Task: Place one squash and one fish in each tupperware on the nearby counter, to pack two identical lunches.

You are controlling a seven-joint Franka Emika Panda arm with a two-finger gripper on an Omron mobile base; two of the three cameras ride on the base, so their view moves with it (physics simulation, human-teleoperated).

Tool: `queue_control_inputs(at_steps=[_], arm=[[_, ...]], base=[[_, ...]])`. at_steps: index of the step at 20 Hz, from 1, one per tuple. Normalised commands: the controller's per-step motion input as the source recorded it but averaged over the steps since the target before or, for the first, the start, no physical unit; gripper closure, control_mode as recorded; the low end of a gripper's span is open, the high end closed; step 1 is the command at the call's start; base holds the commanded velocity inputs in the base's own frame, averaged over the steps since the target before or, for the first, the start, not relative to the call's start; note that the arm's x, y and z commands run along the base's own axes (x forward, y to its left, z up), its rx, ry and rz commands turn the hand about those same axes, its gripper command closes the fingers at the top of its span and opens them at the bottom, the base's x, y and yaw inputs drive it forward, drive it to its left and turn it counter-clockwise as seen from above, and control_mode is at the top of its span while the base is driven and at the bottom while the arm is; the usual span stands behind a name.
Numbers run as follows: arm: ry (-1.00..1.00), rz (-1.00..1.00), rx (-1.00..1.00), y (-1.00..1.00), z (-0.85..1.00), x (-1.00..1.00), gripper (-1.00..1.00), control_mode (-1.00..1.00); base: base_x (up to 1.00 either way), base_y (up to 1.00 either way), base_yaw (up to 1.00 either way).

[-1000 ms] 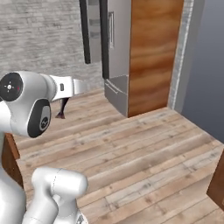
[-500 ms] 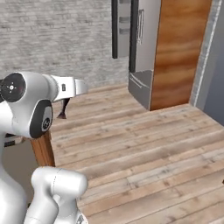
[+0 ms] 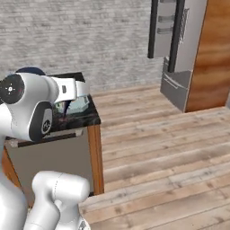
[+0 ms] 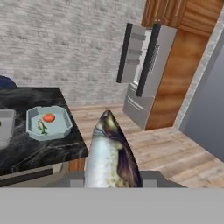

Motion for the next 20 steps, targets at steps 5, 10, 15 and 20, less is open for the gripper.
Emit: queue_control_inputs(at_steps=[5, 10, 15, 20], arm=[[0.0, 0.0, 0.0, 0.0, 0.0, 0.0, 1.0, 1.0], [0.0, 0.0, 0.0, 0.0, 0.0, 0.0, 1.0, 1.0], [0.0, 0.0, 0.0, 0.0, 0.0, 0.0, 1.0, 1.0], [0.0, 0.0, 0.0, 0.0, 0.0, 0.0, 1.0, 1.0]], base=[[-0.08, 0.86, 0.41], [0.4, 0.3, 0.56], [0.76, -0.03, 0.35], [0.93, -0.04, 0.11]])
